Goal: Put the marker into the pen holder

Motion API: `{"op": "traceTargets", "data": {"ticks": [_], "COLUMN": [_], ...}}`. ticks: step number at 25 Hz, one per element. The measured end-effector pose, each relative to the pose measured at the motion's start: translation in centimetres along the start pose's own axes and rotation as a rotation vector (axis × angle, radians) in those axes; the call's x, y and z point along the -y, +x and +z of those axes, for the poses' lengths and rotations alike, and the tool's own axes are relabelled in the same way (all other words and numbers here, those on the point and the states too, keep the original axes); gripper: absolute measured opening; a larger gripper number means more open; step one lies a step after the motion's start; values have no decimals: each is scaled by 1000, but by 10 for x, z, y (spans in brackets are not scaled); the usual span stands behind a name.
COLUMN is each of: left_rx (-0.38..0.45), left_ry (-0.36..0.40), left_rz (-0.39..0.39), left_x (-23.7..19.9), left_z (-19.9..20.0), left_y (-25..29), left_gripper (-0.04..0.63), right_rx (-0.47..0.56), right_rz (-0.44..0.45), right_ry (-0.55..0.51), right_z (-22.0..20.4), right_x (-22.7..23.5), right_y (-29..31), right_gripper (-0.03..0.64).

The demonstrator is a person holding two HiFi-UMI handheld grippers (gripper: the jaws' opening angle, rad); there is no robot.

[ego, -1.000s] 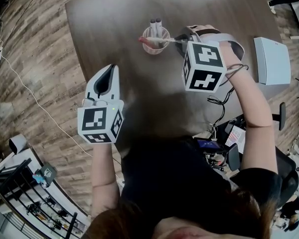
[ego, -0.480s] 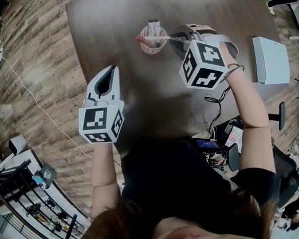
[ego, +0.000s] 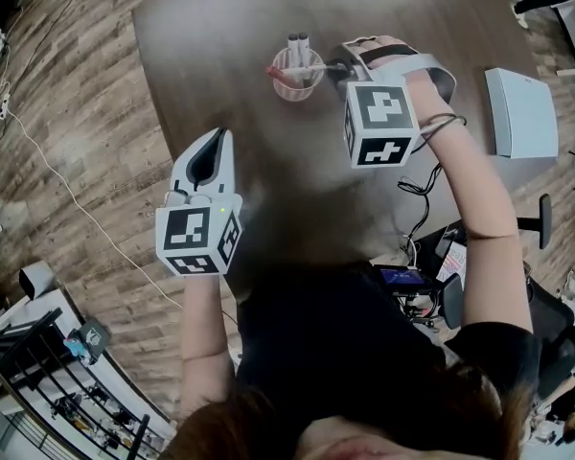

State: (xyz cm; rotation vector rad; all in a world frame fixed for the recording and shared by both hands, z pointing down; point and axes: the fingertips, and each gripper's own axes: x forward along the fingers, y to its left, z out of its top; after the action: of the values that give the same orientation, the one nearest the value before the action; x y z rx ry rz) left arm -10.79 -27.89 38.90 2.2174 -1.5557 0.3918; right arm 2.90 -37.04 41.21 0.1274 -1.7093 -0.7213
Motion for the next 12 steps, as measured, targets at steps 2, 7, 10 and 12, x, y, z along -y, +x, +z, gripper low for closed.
{"op": "traceTargets", "data": {"ticks": [2, 7, 10, 12], "left_rx": [1, 9, 16, 21], "left_ry": [-1, -15, -25, -27], "left_rz": [3, 8, 9, 10], "left_x": [0, -4, -6, -6], "left_z": [-1, -3, -4, -3], "left_y": [-3, -9, -12, -14], "left_gripper": [28, 28, 28, 28], "right_rx": [2, 59, 90, 99], "right_rz": [-4, -17, -27, -33], "right_ry": [-15, 57, 93, 108], "right_z": [2, 5, 8, 8], "right_x": [0, 3, 3, 3], "right_y": [2, 5, 5, 4], "right_gripper": [78, 86, 137, 141]}}
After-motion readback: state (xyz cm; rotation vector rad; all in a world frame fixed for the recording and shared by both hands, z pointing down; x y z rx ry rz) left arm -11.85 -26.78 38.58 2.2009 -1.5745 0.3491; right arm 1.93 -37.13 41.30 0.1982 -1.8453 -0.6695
